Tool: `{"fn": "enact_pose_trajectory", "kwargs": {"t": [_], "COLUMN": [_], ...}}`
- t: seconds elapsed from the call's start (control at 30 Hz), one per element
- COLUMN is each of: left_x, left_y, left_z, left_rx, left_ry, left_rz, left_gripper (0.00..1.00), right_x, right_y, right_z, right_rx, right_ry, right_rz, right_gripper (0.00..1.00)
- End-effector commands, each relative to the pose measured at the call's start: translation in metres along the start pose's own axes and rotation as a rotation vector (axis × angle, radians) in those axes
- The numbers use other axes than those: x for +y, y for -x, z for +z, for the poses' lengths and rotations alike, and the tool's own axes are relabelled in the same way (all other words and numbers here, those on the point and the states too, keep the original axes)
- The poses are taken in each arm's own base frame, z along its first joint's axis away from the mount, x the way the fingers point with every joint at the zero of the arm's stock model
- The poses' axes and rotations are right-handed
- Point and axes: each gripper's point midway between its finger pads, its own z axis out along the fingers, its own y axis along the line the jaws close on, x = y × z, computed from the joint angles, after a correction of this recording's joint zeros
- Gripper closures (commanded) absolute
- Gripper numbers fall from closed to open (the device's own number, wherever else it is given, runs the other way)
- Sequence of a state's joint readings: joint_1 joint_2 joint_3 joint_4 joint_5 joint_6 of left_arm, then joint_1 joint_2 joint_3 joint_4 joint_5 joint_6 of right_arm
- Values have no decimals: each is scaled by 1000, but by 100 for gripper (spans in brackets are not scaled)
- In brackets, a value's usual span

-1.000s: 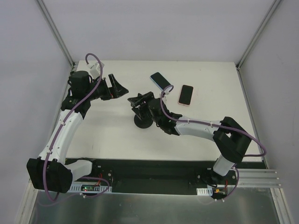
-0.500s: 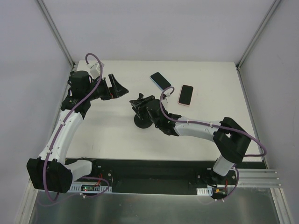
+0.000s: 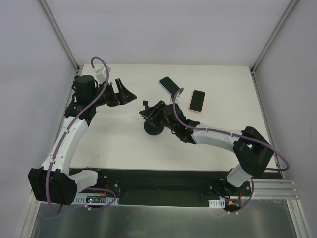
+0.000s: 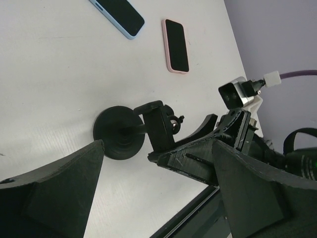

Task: Place the phone on the phone stand

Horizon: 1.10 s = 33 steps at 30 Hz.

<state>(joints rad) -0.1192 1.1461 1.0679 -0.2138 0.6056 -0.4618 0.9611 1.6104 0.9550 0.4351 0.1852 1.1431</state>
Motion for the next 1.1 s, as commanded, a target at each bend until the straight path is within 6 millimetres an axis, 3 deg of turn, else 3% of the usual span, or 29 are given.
{"fn": "enact_pose_trajectory", "kwargs": {"t": [0.0,0.07,0.1,0.2,0.23,0.27,0.3,0.4,0.5,0.57,0.63,0.83,0.97,1.07], "left_x": [-17,-21,-22,-23,-22,-22,-20,-12,-7,-14,-18,-43,-57,-62], "left_y": [2,1,-2,-7,-8,-8,-10,-12,-23,-32,-44,-77,-90,-94], "left_z": [0,1,3,8,9,11,12,18,28,33,41,53,55,55], "left_rx": [-4,8,21,52,59,63,71,77,126,170,229,362,406,413], "left_ry": [-69,-88,-95,-115,-118,-119,-115,-87,-87,-118,-151,-258,-312,-329], "left_rz": [52,69,71,67,61,59,51,21,-34,-52,-70,-63,-42,-35], "left_gripper": [11,11,11,11,11,10,9,9,14,16,18,14,27,35], "right_x": [31,26,28,18,24,2,-7,-16,-14,-22,-19,-19,-24,-32], "right_y": [-10,-11,-27,-34,-32,-35,-32,-21,-6,6,10,26,37,45], "right_z": [-28,-34,-49,-68,-74,-83,-86,-99,-105,-102,-101,-99,-97,-95], "right_rx": [270,371,518,693,705,765,784,835,879,907,931,934,900,844], "right_ry": [167,205,259,280,296,226,184,162,221,196,240,256,229,175], "right_rz": [-245,-313,-335,-424,-478,-544,-588,-651,-629,-590,-574,-599,-602,-647], "right_gripper": [99,99,99,99,99,99,99,99,99,99,99,80,77,66]}}
